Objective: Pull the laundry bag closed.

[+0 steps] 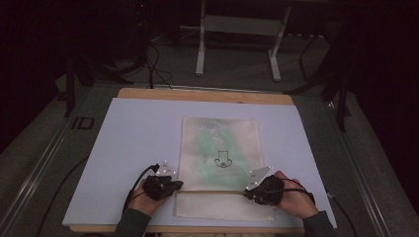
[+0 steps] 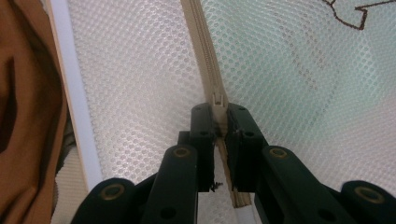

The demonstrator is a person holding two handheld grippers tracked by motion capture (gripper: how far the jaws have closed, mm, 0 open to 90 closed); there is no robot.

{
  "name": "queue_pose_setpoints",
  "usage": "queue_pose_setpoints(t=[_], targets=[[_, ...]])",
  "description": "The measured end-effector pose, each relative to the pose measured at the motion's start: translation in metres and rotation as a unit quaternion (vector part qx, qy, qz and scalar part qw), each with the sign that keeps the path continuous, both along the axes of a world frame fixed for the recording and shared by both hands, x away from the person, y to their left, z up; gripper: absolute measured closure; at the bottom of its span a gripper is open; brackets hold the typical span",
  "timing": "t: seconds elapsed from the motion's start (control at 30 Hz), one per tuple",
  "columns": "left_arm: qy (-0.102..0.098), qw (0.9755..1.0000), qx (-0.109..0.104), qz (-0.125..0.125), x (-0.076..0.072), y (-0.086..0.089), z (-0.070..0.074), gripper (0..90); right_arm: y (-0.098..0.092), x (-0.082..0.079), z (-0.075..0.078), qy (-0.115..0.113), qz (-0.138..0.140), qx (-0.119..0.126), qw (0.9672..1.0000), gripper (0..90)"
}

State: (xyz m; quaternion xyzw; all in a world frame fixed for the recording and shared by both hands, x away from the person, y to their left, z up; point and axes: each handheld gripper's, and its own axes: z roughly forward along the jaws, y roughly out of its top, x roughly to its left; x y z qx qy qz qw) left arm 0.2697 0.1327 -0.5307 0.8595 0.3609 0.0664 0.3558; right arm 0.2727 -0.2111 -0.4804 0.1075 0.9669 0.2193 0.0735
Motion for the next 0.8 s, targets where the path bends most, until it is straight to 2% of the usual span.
queue_pose_setpoints(t=[0.1,0.17,0.8], targets=[[0.000,1.0000,0.000,0.000,0.000,0.000,0.000,89.6,-0.001,0.000,0.000,0.001,-0.001,0.004,1.0000,82.4],[0.000,1.0000,0.000,0.000,0.000,0.000,0.000,89.6,-0.001,0.000,-0.001,0.001,-0.003,-0.002,1.0000,82.4],[0.000,1.0000,0.000,0.001,0.000,0.000,0.000,89.6,-0.025,-0.002,-0.002,0.007,-0.027,0.005,0.9996,82.4]])
